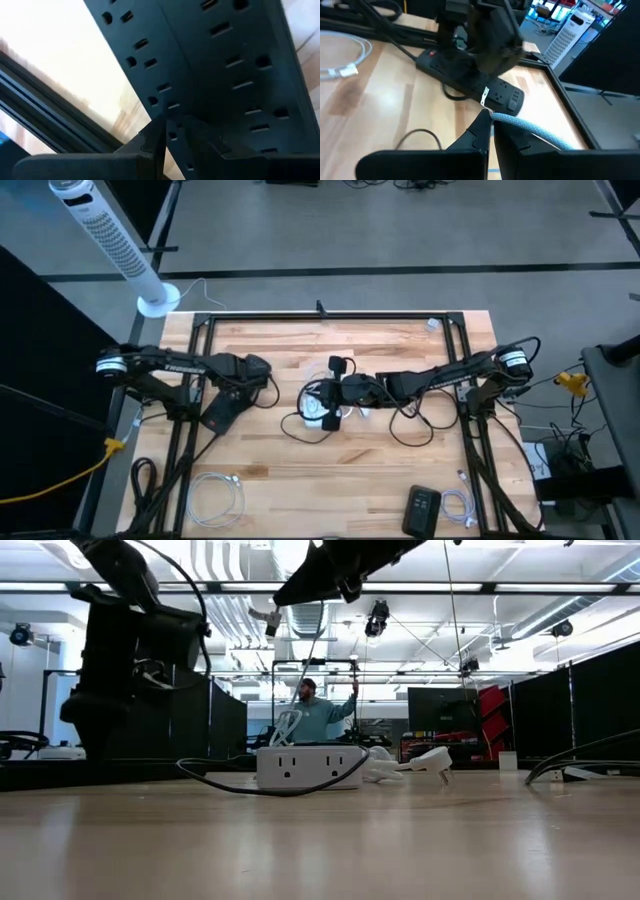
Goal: Insert USB
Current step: Insert the blue charger cable into the top black outlet extension
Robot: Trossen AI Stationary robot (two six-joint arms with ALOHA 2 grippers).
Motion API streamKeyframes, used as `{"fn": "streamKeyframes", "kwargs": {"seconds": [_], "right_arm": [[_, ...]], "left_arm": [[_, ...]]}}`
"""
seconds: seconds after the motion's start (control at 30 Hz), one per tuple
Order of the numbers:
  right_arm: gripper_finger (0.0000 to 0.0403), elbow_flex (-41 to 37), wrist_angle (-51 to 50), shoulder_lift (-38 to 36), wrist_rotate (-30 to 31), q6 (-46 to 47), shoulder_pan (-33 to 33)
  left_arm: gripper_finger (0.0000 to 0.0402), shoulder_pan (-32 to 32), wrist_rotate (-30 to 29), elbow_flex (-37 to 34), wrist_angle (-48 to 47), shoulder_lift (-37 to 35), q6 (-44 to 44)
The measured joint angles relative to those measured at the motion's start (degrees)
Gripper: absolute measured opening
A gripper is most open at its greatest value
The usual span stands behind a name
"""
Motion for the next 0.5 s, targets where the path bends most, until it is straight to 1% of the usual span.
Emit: {"fn": "streamKeyframes", "kwargs": {"seconds": [0.07, 0.13, 0.33, 0.5], "right_arm": [[0.0, 0.0, -0.1, 0.0, -0.6, -1.8, -0.7], [0.0, 0.0, -0.1, 0.0, -3.5, -3.7, -1.8], [0.0, 0.0, 0.8, 0.3, -20.2, -5.8, -7.3], [0.0, 0.0, 0.5, 1.5, -28.6, -10.5, -10.4]], "left_arm": [[0.0063, -1.2, -0.3, -0.1, 0.0, -0.4, 0.1], [0.0063, -3.1, -0.3, 0.1, 0.7, -1.2, 0.5], [0.0063, -10.3, 3.0, 0.3, 5.6, -4.7, 1.3], [0.0064, -16.4, 5.2, 0.1, 12.1, -6.4, 3.0]]}}
